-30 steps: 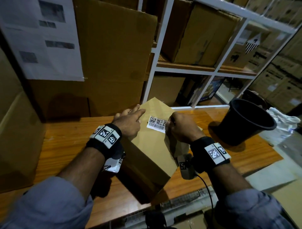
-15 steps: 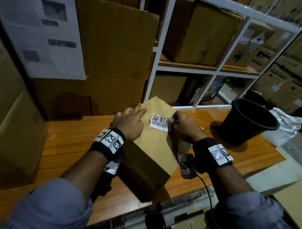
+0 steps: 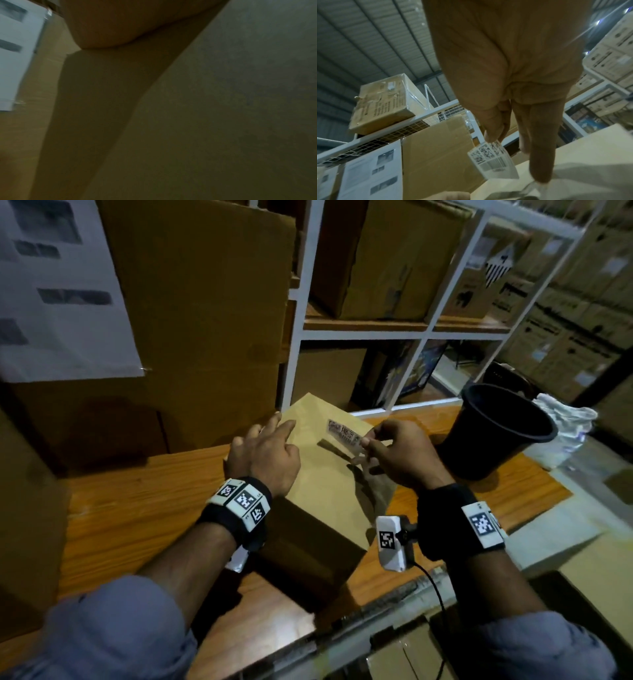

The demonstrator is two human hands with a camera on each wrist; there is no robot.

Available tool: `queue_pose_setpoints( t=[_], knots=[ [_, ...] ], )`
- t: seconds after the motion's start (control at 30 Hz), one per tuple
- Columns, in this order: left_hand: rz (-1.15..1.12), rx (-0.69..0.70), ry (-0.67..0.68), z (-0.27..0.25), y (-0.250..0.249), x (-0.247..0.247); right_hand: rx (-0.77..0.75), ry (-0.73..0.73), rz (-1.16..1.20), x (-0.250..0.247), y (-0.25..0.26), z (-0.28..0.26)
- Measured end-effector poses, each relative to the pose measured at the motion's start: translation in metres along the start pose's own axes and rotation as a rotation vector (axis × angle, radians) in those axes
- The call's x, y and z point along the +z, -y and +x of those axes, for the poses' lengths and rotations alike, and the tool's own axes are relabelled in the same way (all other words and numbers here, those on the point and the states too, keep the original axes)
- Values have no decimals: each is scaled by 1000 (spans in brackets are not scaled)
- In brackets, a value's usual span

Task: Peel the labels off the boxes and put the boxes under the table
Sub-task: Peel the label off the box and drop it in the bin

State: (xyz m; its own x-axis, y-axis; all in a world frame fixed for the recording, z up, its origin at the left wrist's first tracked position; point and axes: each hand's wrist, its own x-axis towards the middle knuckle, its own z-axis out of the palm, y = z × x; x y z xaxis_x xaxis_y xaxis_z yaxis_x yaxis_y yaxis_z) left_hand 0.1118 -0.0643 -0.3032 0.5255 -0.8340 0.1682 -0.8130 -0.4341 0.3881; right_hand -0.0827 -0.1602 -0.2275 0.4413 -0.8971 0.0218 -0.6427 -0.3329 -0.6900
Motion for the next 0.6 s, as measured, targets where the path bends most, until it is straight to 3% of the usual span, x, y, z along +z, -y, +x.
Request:
queue_pose_setpoints(
  t=[0.17,0.6],
  knots=[
    [36,-32,2,15,-17,8,-12,-186,-14,-14,-31,-3],
    [117,-167,-10,69,-96,51,-51,-388,8,-113,-144,61]
  ],
)
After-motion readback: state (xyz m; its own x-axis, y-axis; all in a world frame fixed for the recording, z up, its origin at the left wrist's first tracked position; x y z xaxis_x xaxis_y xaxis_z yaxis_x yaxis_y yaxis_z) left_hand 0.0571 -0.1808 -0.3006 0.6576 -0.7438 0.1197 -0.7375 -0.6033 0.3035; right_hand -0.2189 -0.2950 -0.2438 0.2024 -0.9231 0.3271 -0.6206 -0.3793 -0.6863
